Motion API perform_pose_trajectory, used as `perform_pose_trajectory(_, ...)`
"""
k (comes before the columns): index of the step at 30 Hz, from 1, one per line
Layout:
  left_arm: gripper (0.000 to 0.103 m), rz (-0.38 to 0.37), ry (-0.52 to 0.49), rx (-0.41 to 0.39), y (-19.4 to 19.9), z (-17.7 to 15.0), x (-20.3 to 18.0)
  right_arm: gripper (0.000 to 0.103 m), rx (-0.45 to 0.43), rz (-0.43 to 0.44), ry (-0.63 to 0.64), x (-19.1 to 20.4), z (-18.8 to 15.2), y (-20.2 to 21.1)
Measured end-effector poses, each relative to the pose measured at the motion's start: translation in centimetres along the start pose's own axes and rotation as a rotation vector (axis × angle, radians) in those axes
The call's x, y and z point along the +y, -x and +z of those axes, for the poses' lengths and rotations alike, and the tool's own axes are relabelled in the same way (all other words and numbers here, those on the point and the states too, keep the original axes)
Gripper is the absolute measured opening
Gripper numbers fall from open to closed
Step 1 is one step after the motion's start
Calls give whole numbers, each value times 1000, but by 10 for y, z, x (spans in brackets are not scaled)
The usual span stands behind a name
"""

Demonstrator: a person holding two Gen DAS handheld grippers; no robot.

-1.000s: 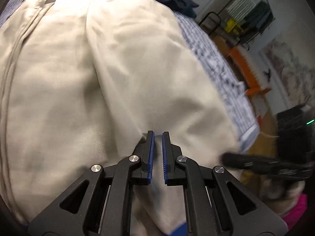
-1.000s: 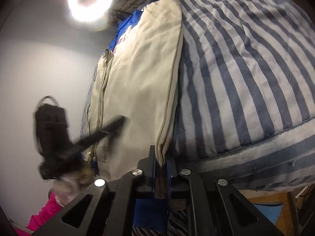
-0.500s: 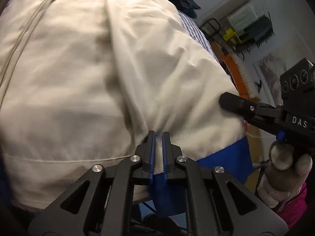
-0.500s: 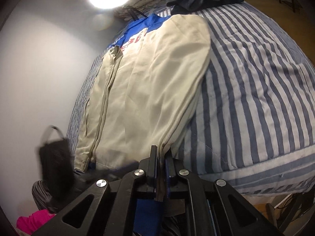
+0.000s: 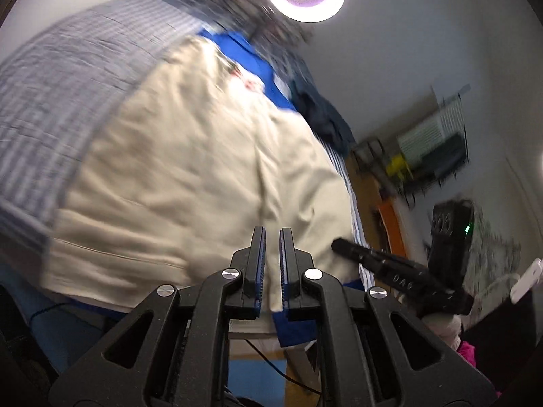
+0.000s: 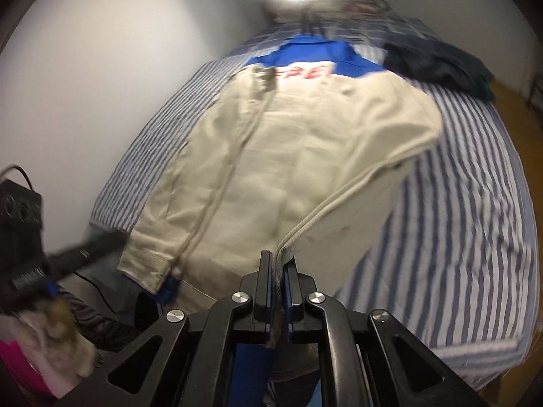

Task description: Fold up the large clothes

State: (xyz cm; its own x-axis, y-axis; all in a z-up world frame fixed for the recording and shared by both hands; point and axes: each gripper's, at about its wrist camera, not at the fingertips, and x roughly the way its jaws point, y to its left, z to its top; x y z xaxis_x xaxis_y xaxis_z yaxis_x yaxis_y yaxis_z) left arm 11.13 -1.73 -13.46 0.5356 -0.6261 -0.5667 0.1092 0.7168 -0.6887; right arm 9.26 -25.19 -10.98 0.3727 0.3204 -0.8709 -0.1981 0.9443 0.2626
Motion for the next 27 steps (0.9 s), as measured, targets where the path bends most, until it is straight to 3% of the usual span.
perform_pose_trajectory(7,4,52,146,-60,18,19,61,3,86,1,178,70,28,-56)
perform_pose_trajectory(13,5,88,182,-13,6,13,85,3,178,3,224,94,25,-123)
perform_pose_trajectory(15,26,87,188,10,2,10,88,4,197,24,204,89,21,-136)
perform_pose_trajectory(16,31,91,189,17,-1,7,87,5,196,49,192,85,20,-138)
perform_pose_trajectory(17,36,92,182,24,-5,6,86,9,193,71,181,83,19,-137)
perform_pose_trajectory(19,37,90,165,51,-15,4,82,18,181,167,130,69,19,-125)
perform_pose_trajectory(21,41,81,151,76,-22,1,77,38,146,246,104,57,19,-104)
perform_pose_trajectory(24,50,64,123,107,-39,-1,66,46,78,296,85,34,17,-70)
perform_pose_trajectory(27,60,54,91,147,-55,-3,54,58,3,274,35,2,22,-45)
